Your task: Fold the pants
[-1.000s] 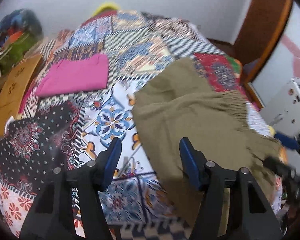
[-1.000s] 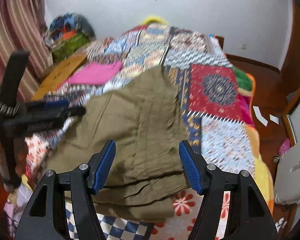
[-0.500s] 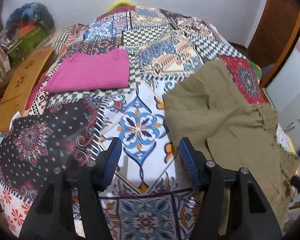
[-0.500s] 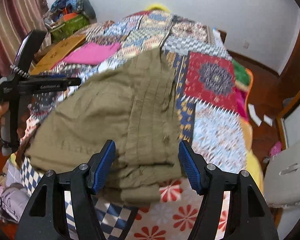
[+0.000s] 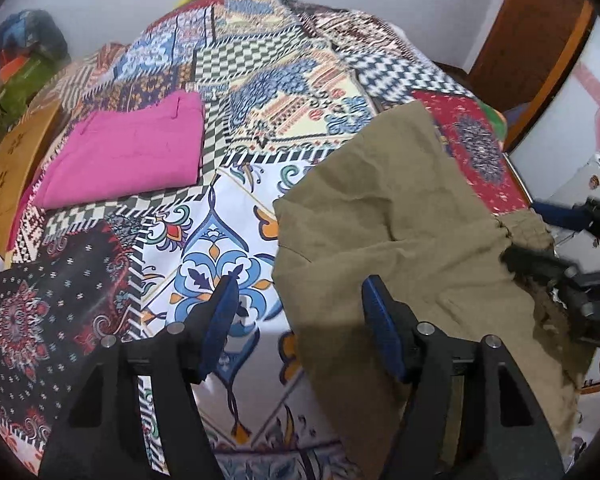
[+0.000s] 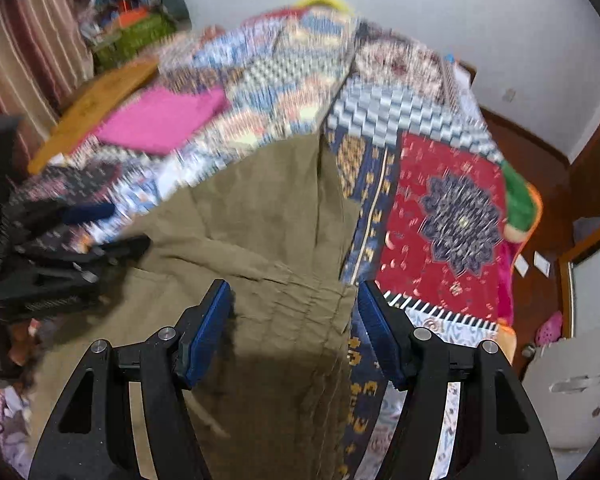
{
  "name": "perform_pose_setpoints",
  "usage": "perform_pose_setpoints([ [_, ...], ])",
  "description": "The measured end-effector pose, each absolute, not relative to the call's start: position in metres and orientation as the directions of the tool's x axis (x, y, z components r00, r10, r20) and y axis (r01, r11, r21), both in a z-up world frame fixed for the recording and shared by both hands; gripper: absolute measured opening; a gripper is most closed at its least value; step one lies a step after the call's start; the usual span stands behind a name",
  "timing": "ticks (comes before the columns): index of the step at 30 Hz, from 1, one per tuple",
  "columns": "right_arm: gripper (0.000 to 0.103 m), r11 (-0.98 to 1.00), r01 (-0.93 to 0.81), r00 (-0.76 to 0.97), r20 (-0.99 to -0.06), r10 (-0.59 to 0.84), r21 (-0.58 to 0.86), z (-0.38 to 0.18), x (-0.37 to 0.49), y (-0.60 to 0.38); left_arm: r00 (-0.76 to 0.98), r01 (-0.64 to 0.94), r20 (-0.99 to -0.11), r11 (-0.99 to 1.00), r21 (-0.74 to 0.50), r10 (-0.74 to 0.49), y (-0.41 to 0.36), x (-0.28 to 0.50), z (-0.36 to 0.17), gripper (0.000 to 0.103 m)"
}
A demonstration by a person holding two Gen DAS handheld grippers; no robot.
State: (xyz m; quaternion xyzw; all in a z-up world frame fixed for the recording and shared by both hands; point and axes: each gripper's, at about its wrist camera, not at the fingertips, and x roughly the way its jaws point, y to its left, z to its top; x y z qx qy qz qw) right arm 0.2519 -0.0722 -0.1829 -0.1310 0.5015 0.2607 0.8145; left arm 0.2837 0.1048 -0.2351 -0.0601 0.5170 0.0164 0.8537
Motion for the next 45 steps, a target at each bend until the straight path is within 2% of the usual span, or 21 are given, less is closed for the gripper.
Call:
perform_pose_setpoints([
  [1, 0.060, 0.829, -0.556, 0.351, -0.888, 0.297, 0.058, -0.185, 0.253, -0.076, 0.462, -0.098, -0.886, 0.991, -0.086, -0.031, 0.108, 0.286, -0.238, 0.071],
  [3, 0.060, 0.835, -0.540, 0.332, -0.885, 0.326, 0.105, -0.186, 0.255, -0.087, 0.468, -0.116, -0.883, 0.990, -0.077, -0.014, 0.115, 0.287, -0.240, 0.073],
  [8, 0.060, 0.866, -0.492, 0.397, -0.861, 0.317, 0.091, -0.164, 0.240, -0.109, 0.465, -0.220, -0.881, 0.975, -0.020, 0.087, 0.140, 0.279, -0.233, 0.072],
  [12, 0.062, 0.868, -0.496, 0.479, -0.824, 0.301, 0.028, -0.139, 0.209, -0.127, 0.499, -0.188, -0.865, 0.980, -0.059, 0.044, 0.141, 0.248, -0.213, 0.072],
  [17, 0.062, 0.875, -0.480, 0.482, -0.814, 0.325, 0.065, -0.129, 0.167, -0.154, 0.524, -0.108, -0.851, 0.989, -0.101, -0.030, 0.118, 0.209, -0.194, 0.075],
  [21, 0.062, 0.879, -0.471, 0.447, -0.837, 0.315, 0.080, -0.145, 0.139, -0.164, 0.514, -0.041, -0.850, 0.987, -0.154, -0.111, 0.092, 0.186, -0.192, 0.076],
  [25, 0.062, 0.874, -0.476, 0.397, -0.864, 0.310, 0.095, -0.169, 0.125, -0.163, 0.519, 0.000, -0.852, 0.996, -0.087, -0.075, 0.069, 0.173, -0.194, 0.076],
  [28, 0.062, 0.878, -0.473, 0.394, -0.875, 0.282, 0.070, -0.183, 0.122, -0.162, 0.498, -0.006, -0.863, 0.994, -0.109, -0.091, 0.066, 0.171, -0.200, 0.076],
  [34, 0.064, 0.899, -0.436, 0.396, -0.888, 0.233, 0.041, -0.198, 0.144, -0.180, 0.467, 0.024, -0.871, 0.986, -0.164, -0.156, 0.049, 0.165, -0.206, 0.076],
  [40, 0.064, 0.929, -0.362, 0.436, -0.895, 0.097, -0.076, -0.210, 0.200, -0.205, 0.436, 0.090, -0.862, 0.966, -0.243, -0.257, 0.007, 0.178, -0.210, 0.076],
  [45, 0.064, 0.944, -0.298, 0.472, -0.881, 0.015, -0.144, -0.202, 0.220, -0.221, 0.443, 0.129, -0.860, 0.967, -0.219, -0.254, -0.018, 0.191, -0.207, 0.076],
])
